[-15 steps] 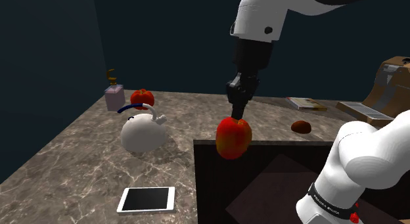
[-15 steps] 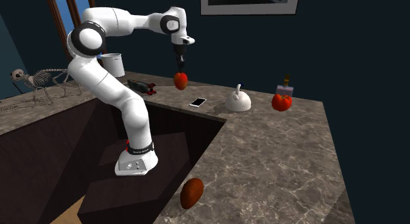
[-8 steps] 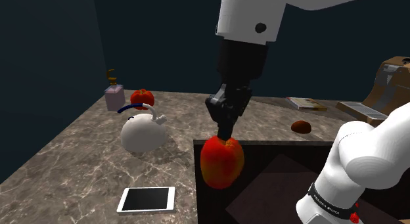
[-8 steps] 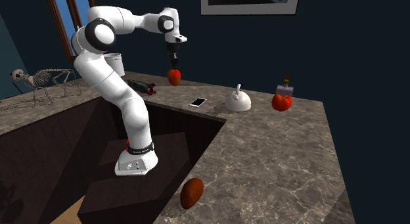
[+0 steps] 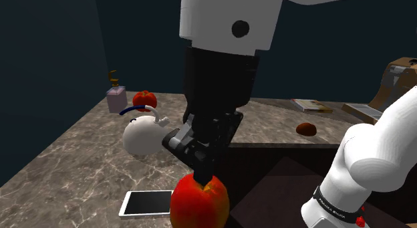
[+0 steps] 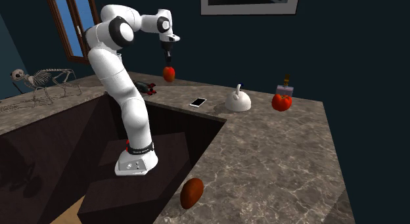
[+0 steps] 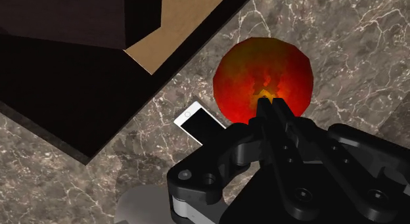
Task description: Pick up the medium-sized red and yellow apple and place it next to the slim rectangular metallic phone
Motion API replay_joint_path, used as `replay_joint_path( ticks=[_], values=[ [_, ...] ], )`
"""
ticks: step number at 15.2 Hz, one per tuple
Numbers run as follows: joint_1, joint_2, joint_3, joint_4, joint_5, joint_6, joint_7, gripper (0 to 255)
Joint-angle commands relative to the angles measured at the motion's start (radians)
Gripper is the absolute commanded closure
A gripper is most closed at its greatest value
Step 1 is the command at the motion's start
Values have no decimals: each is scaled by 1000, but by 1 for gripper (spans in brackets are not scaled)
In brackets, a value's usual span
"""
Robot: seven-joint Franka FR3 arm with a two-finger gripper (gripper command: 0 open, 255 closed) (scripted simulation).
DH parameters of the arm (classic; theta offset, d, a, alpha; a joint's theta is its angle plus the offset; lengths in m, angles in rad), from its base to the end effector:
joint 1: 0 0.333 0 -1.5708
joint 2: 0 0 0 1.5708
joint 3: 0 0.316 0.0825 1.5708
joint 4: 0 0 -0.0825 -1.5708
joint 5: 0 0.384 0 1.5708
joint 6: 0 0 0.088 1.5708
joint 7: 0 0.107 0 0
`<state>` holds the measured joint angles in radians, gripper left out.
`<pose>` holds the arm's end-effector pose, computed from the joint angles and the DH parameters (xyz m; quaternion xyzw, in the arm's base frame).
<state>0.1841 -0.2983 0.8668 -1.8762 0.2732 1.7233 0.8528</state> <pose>0.1875 0.4741 0.5873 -0.9968 -0.0726 0.0044 0.0322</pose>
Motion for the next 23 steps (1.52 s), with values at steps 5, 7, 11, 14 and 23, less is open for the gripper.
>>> replay_joint_path(
  ticks=[5,7,11,14,23],
  values=[
    [3,7,22,-64,2,74,9,255],
    [5,7,27,-91,5,100,6,255],
    [6,11,37,-141,8,154,4,255],
    [7,17,46,-177,8,194,3,255],
    [1,52,84,-273,-3,320,12,255]
  ],
)
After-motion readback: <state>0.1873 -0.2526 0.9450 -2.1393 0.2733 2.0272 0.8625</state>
